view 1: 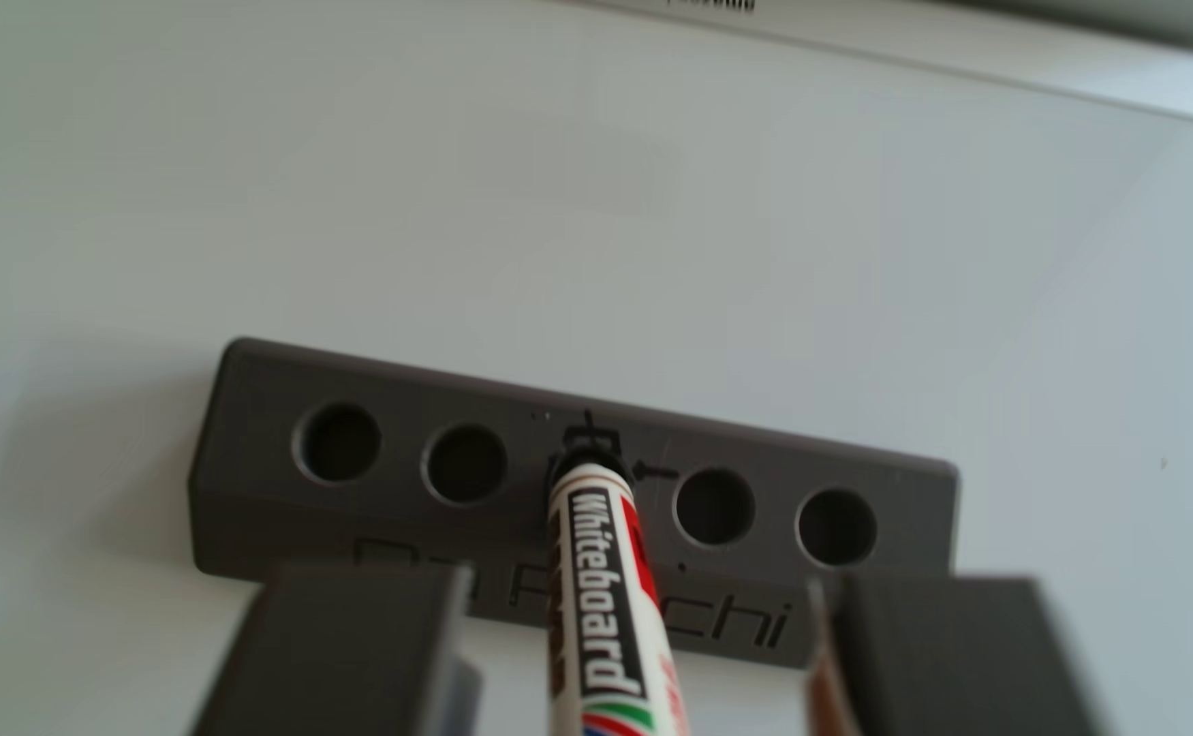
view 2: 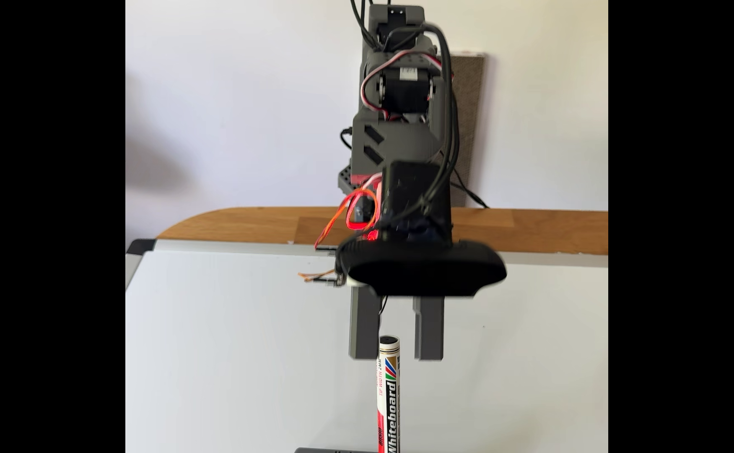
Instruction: Draw a face
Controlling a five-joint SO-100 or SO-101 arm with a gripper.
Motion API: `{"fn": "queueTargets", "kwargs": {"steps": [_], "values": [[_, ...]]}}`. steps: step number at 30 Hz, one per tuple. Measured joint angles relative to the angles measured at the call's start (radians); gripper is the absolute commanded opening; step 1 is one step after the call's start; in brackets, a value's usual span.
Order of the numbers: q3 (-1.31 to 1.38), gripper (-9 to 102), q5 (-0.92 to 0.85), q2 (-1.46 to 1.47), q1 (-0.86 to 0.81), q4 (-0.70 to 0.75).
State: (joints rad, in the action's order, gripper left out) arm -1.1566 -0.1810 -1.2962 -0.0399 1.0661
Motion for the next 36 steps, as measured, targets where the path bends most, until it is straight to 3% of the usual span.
{"fn": "queueTargets", "kwargs": {"steps": [36], "values": [[-0.008, 100, -0.041, 0.049, -0.009, 0.11]]}}
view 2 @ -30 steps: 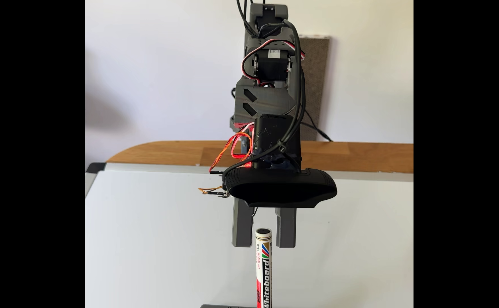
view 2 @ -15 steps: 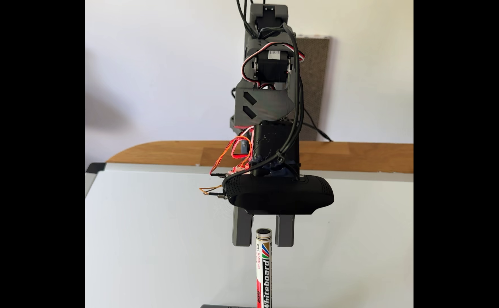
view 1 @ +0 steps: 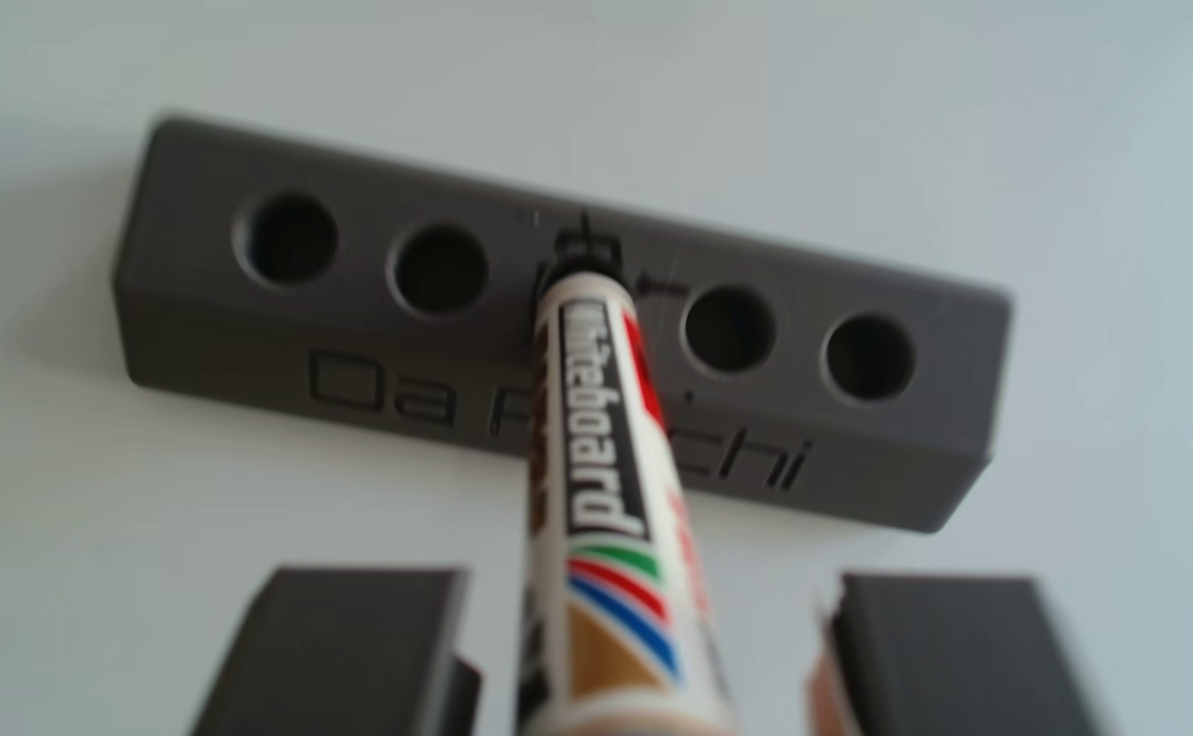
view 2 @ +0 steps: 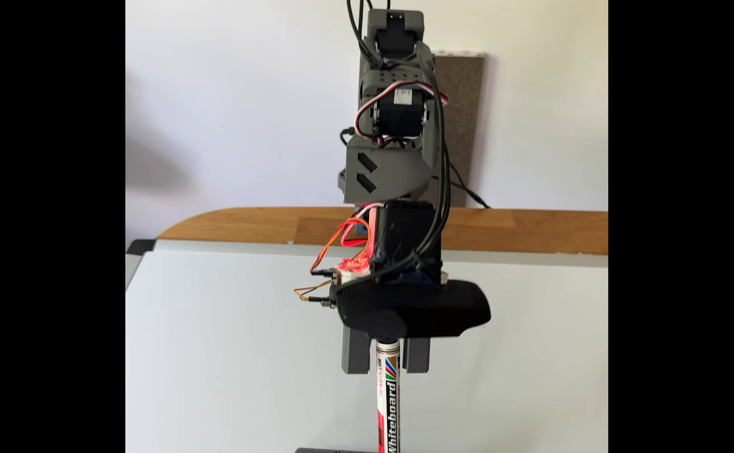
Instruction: Draw a face
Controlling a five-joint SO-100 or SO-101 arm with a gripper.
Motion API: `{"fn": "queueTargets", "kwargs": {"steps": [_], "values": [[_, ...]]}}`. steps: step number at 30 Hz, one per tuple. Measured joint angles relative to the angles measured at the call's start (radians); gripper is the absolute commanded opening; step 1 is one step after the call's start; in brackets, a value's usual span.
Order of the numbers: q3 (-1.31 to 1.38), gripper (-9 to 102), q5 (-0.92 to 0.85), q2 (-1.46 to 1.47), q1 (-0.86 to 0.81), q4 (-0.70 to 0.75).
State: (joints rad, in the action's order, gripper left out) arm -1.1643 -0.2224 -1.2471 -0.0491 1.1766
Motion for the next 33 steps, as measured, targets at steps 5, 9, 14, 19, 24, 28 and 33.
{"fn": "queueTargets", "kwargs": {"steps": [5, 9, 14, 19, 24, 28, 33], "values": [[0.0, 100, 0.0, 0.0, 0.0, 0.003], [0.0, 100, 0.0, 0.0, 0.0, 0.003], [0.0, 100, 0.0, 0.0, 0.0, 0.005], [0.0, 100, -0.017, 0.0, 0.0, 0.005], [0.0, 92, -0.018, 0.0, -0.003, 0.008], [0.0, 88, -0.018, 0.0, -0.003, 0.008], [0.0, 87, -0.037, 0.0, -0.003, 0.008]]}}
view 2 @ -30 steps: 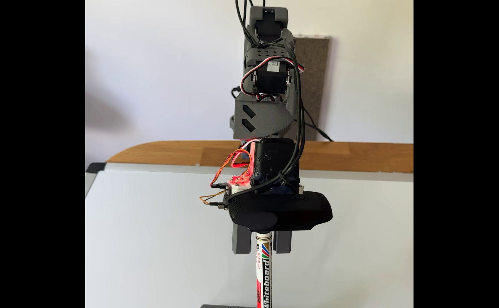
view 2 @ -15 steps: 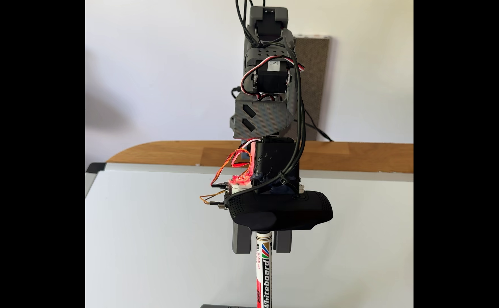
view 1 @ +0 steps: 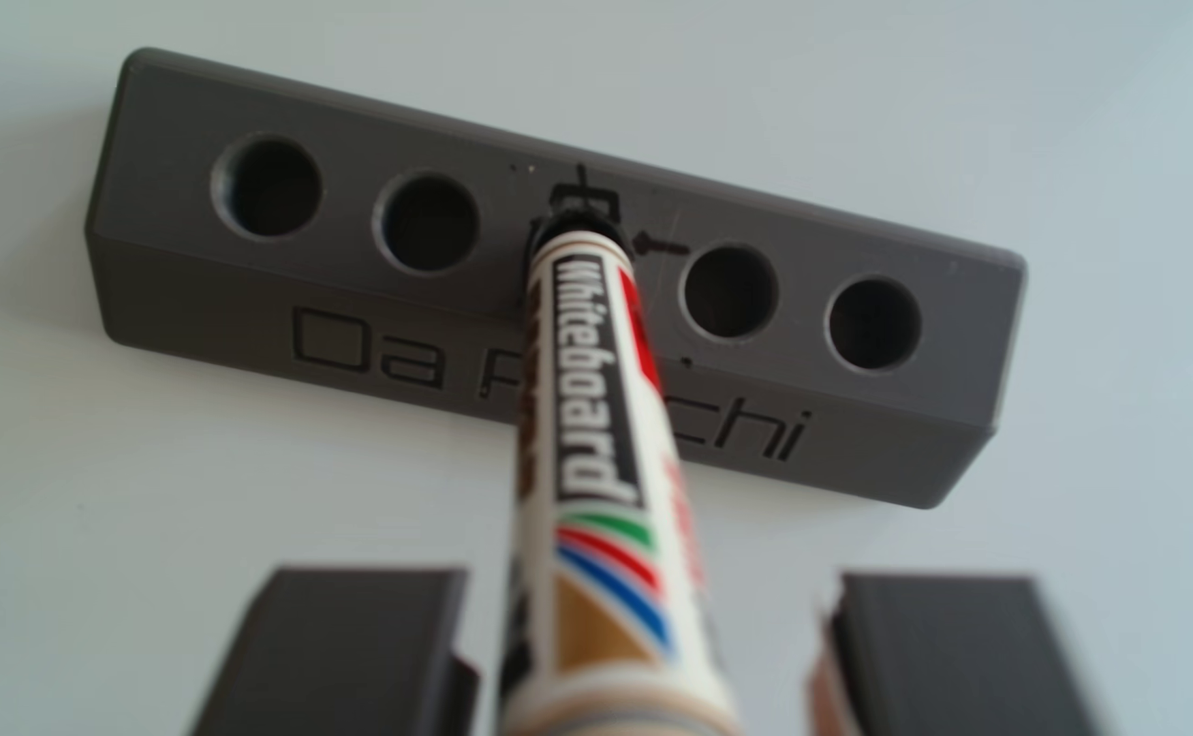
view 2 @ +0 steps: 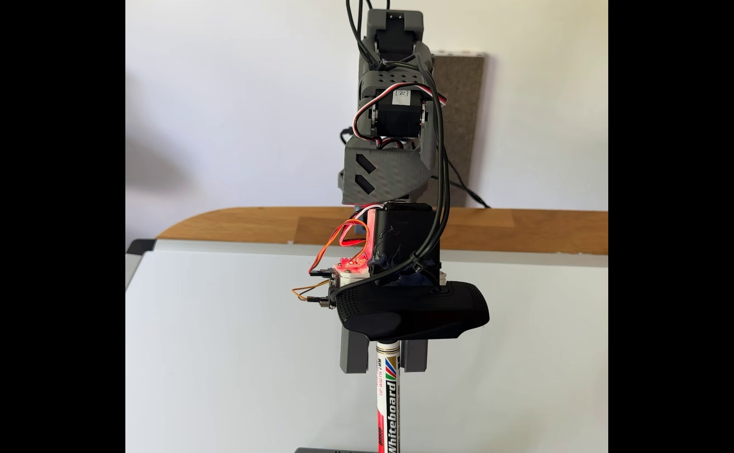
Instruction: Draw a face
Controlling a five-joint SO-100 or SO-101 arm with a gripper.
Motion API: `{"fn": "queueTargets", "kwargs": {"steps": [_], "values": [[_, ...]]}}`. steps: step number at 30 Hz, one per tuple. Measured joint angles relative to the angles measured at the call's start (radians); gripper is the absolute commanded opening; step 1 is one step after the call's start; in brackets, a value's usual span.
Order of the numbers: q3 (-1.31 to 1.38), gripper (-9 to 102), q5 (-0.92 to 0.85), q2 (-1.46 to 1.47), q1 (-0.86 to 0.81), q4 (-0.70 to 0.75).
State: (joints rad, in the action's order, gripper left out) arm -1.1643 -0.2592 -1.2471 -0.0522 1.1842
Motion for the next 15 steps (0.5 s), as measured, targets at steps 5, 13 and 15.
{"fn": "queueTargets", "kwargs": {"steps": [5, 13, 15], "values": [[0.0, 87, -0.009, 0.0, 0.0, 0.0], [0.0, 81, -0.009, 0.0, 0.0, 0.0], [0.0, 78, -0.009, 0.0, 0.0, 0.0]]}}
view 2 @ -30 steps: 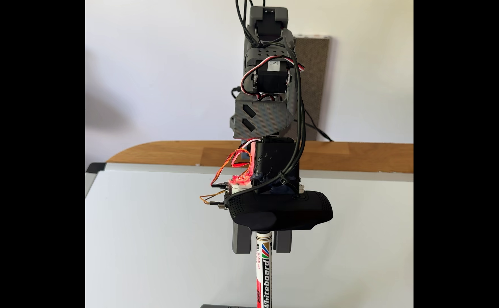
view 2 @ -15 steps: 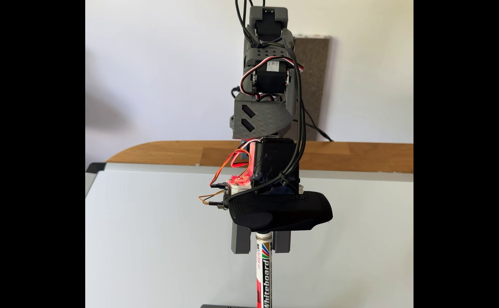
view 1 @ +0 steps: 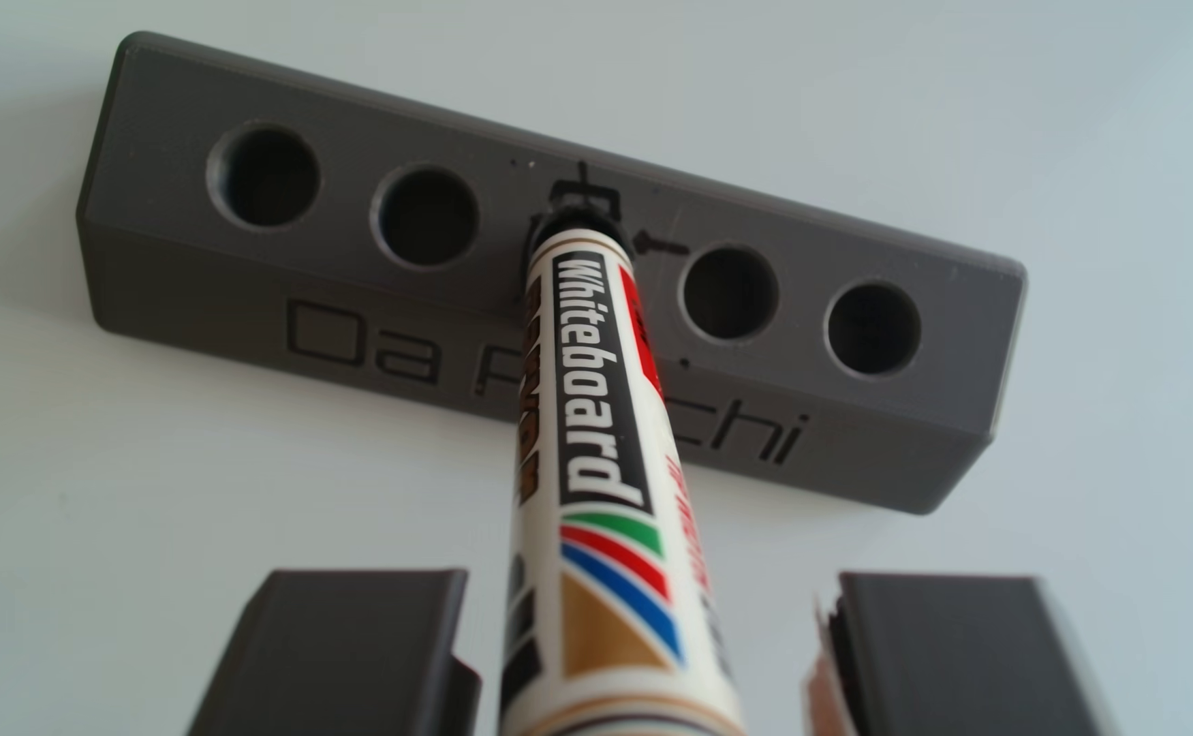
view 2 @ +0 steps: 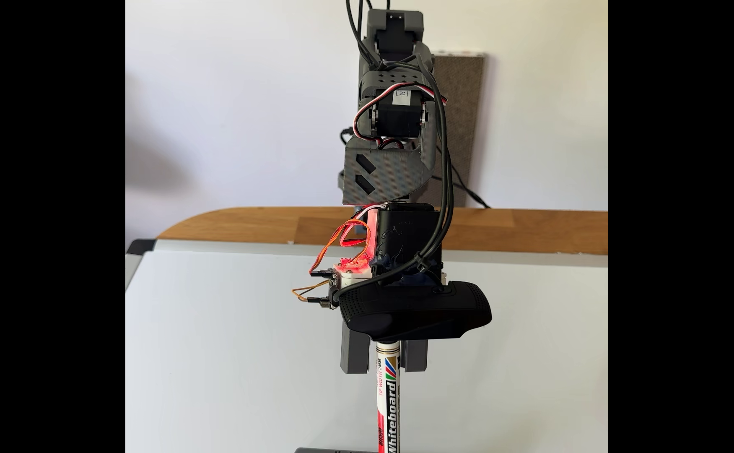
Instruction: Draw a face
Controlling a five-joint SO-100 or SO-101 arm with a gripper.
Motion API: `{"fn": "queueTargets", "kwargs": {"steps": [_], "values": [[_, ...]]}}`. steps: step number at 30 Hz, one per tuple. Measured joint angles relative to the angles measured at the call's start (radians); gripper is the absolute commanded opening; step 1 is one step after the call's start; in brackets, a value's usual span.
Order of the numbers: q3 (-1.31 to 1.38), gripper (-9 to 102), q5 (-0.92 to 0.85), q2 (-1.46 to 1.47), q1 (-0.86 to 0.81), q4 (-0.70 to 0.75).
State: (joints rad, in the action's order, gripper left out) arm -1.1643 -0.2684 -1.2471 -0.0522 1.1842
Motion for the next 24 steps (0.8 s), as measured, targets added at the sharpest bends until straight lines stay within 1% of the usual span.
{"fn": "queueTargets", "kwargs": {"steps": [5, 9, 12, 24], "values": [[0.0, 73, 0.0, 0.0, 0.0, 0.0], [0.0, 65, 0.0, 0.0, 0.002, 0.0], [0.0, 62, 0.0, 0.0, 0.002, 0.0], [0.028, 61, -0.005, 0.0, 0.031, 0.021]]}}
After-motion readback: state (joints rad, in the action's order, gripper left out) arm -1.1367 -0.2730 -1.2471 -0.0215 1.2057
